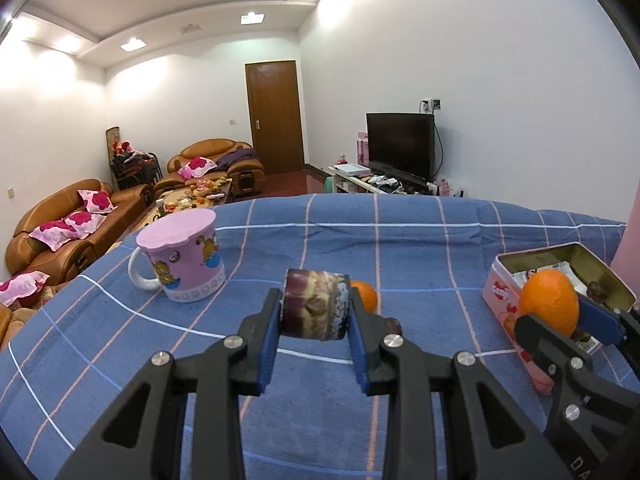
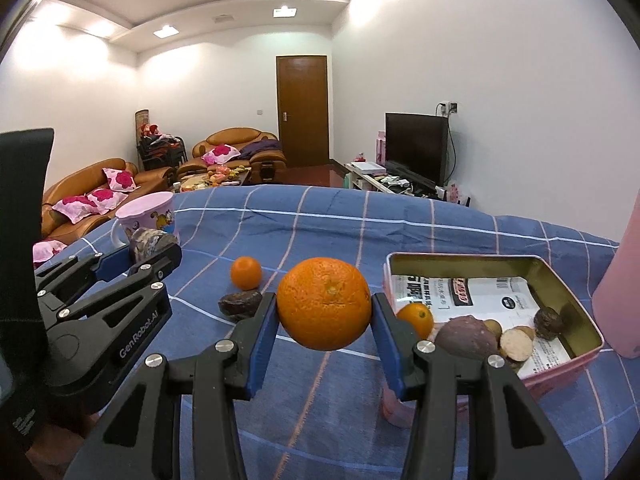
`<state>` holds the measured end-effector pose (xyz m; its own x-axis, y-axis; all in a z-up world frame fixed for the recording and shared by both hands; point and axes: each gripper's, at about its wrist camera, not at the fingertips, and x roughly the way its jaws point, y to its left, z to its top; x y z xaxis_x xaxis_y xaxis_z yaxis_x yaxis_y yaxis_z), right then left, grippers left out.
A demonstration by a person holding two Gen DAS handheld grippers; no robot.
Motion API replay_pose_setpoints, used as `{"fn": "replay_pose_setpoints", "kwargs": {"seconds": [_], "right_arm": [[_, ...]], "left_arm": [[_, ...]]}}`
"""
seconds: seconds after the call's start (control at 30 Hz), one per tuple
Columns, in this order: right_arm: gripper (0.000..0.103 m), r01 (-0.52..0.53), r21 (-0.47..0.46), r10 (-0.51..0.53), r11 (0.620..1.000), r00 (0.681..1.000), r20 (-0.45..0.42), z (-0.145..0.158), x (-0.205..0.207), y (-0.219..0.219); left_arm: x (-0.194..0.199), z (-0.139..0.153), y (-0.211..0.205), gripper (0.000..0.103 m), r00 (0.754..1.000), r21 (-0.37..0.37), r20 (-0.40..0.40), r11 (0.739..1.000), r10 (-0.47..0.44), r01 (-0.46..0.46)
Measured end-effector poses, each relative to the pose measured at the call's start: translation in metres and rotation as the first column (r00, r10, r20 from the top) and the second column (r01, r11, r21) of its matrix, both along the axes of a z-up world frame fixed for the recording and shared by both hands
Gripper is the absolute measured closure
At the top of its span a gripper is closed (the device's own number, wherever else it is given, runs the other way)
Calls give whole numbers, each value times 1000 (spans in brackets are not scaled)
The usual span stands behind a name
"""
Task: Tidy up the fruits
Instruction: 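Carry the snack cake and orange in both tools over the pink tin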
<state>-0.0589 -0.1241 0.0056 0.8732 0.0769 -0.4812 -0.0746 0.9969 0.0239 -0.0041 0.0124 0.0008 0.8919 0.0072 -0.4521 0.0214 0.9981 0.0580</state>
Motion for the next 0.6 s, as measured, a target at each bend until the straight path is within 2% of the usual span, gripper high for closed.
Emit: {"fn": "replay_pose_setpoints", "kwargs": {"seconds": [0.6], "right_arm": [[54, 28, -13, -27, 1000, 1000, 4, 2, -18, -30]], "left_arm": [[-17, 2, -40, 70, 999, 5, 10, 999, -46, 46]]}}
